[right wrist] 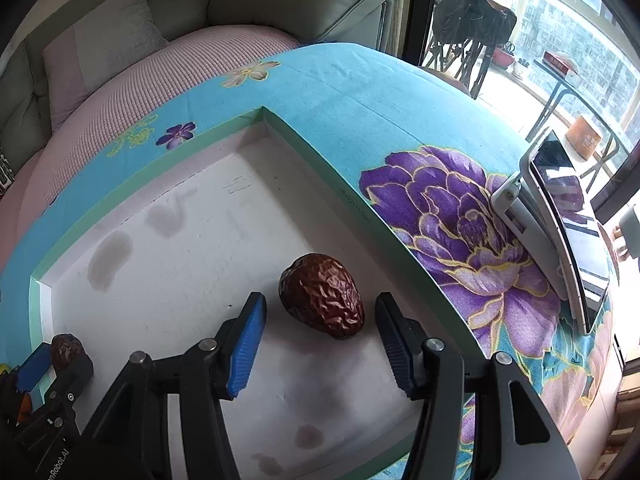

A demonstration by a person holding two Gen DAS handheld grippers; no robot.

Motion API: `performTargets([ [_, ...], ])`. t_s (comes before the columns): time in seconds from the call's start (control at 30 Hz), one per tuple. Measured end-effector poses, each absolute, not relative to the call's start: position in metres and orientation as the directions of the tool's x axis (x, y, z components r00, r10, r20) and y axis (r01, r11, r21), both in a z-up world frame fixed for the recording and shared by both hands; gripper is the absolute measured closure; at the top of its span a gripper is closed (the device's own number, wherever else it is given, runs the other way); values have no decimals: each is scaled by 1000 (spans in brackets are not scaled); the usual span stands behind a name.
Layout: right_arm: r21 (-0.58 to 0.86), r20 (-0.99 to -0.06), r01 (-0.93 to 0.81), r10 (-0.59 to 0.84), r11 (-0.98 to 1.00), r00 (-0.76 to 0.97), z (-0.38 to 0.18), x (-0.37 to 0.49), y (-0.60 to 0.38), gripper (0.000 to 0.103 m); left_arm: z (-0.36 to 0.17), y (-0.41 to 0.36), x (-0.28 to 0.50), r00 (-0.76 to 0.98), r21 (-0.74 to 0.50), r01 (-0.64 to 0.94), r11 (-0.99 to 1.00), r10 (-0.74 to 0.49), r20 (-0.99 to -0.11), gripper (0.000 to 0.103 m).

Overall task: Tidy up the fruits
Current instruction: 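Open the right tool and the left tool, dropping both dates into the tray, then move both open tools back to the fruit cluster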

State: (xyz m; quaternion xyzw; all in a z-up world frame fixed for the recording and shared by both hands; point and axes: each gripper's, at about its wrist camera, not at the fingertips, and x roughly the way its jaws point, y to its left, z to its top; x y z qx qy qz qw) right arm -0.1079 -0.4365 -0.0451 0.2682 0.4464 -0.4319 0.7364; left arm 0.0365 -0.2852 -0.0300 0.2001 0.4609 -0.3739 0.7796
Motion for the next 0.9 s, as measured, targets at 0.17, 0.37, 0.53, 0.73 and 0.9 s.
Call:
performTargets([
  [0.17,-7,-869,869,-433,495,240,-37,-107,-434,26,-10,-267,43,316,-59,744,666,-428,-847,27],
  [0.37,-19,-862,839,-434,544,262,-35,-98,-428,11,-6,-238,62,360,-71,681,729,-417,-835,3],
  [0.53,-47,-857,821,-445,569,260,-33,-90,-420,11,-14,-207,82,379,-79,609,789,-377,-845,0],
  [0.73,-52,-848,805,-451,591,276,-28,-82,-411,11,-13,-168,97,426,-69,520,851,-329,-843,0],
  [0.9,0,-850,776,-408,631,332,-21,-70,-401,11,-12,-143,101,453,-47,470,881,-286,-844,0],
])
